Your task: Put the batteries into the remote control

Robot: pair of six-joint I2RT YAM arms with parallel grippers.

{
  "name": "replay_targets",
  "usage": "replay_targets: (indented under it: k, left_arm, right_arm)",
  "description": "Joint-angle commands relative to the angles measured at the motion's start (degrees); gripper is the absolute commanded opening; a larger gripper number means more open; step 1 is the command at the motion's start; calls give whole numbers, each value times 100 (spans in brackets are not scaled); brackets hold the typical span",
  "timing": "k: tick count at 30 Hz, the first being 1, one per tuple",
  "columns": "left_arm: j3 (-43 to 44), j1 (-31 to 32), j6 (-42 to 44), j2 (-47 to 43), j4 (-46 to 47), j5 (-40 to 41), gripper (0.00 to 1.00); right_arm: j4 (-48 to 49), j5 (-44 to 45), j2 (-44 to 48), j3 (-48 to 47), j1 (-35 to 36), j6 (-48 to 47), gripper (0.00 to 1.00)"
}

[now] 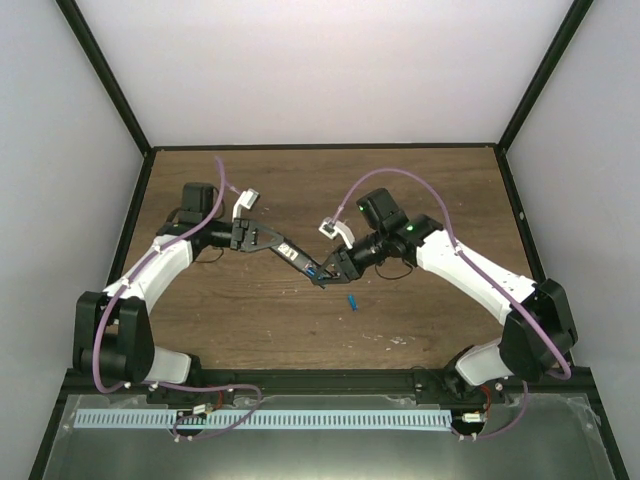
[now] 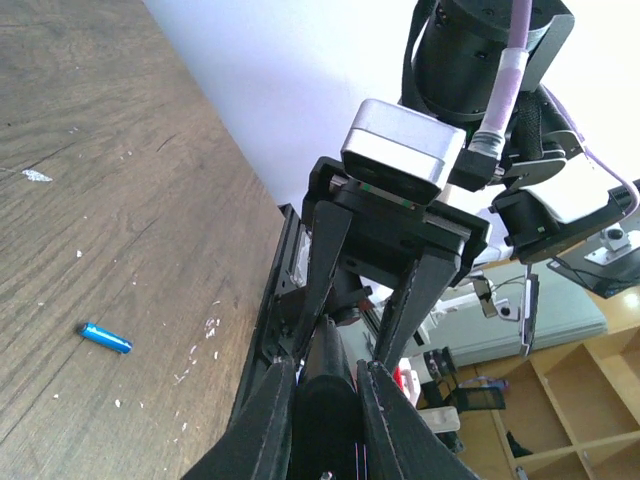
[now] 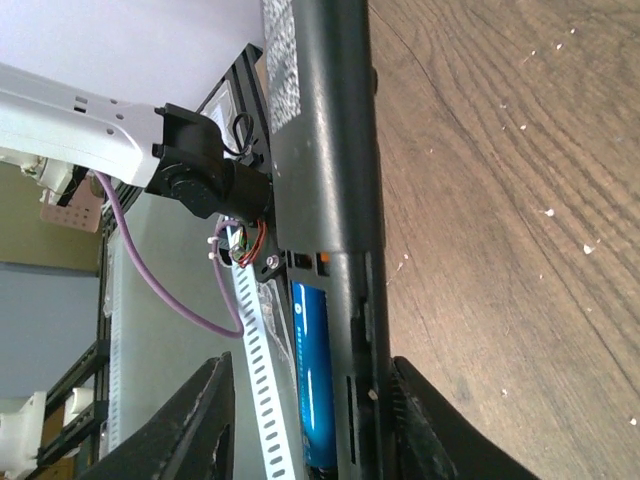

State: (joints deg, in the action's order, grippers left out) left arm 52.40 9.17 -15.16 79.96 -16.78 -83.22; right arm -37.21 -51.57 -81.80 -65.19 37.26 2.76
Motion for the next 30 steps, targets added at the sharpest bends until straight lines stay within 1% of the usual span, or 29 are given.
replay_targets:
  k: [1,7,10,17,22,30]
  left_arm:
    - [82,-47,110,24,48,-65,0]
    - [82,-48,95,10,35,-63,0]
    - [77,-47,98,2,31,-63,0]
    - [86,-49,190,-16,-90,-67,0]
    - [94,-49,294,-24,-201,-102,0]
    - [94,-47,504,2,-410,-104,0]
  right_arm:
    - [-226,-238,127,50,-30,-210,32]
    - [-234,-288,115,33,-35,-276,24]
    - [-187,-253,143,20,-36,-271,22]
    - [-143,-255,201,48,-65,-276,21]
    - [-129,-269,241,55,-93,-307,18]
    - [-178,-311,263,50,-176,-373,21]
